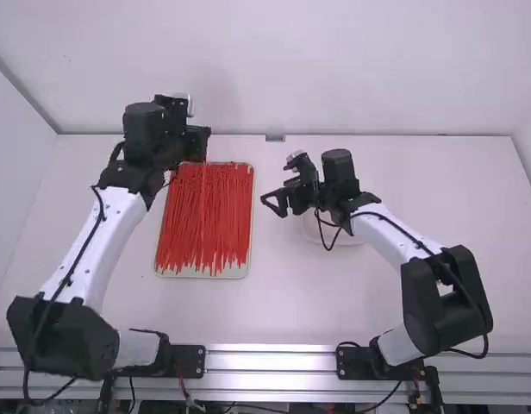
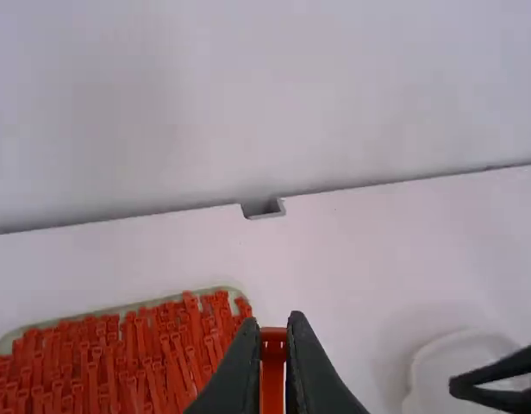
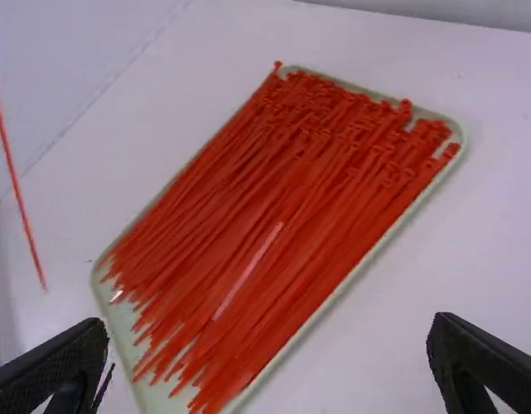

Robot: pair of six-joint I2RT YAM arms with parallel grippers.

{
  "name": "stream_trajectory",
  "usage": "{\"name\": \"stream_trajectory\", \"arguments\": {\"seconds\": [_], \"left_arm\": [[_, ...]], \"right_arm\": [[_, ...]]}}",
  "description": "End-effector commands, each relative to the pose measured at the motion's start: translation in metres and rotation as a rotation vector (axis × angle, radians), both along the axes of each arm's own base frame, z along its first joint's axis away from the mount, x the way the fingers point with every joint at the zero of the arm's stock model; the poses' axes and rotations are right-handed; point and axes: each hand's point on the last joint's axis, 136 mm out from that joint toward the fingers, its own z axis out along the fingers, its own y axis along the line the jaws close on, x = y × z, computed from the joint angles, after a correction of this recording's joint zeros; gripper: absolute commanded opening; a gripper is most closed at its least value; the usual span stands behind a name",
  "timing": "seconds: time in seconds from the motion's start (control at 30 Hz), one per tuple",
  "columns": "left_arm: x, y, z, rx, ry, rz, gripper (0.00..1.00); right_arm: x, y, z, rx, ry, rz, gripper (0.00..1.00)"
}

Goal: Fasten the cable tie

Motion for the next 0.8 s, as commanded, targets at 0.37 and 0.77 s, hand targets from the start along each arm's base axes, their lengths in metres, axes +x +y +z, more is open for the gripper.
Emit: {"name": "stream_trajectory", "arguments": {"seconds": [0.37, 0.77], "left_arm": [[-0.065, -0.005, -0.024, -0.132, -0.084, -0.007, 0.02], [-0.078, -0.023, -0.028, -0.319, -0.180, -0.090, 0.02]], "right_arm": [[-0.033, 0.037, 0.053, 0.167, -0.085, 0.231, 0.99], [-0.026, 0.045, 0.077, 0.257, -0.077, 0.195, 0.99]]}}
